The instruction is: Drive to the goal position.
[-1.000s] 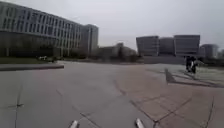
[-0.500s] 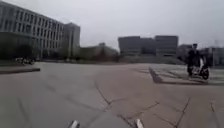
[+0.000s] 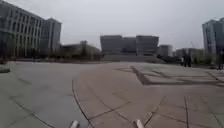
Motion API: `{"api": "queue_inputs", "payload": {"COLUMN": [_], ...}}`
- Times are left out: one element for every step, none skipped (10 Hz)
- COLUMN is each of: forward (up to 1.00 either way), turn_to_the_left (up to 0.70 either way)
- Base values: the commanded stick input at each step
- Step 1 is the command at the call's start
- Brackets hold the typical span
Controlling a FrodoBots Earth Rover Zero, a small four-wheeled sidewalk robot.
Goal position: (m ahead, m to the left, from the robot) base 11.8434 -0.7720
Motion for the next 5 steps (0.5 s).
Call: {"api": "queue_inputs", "payload": {"forward": [1.0, 1.0, 1.0, 1.0, 1.0], "turn_to_the_left": [-0.38, -0.38, -0.38, -0.38, -0.38]}}
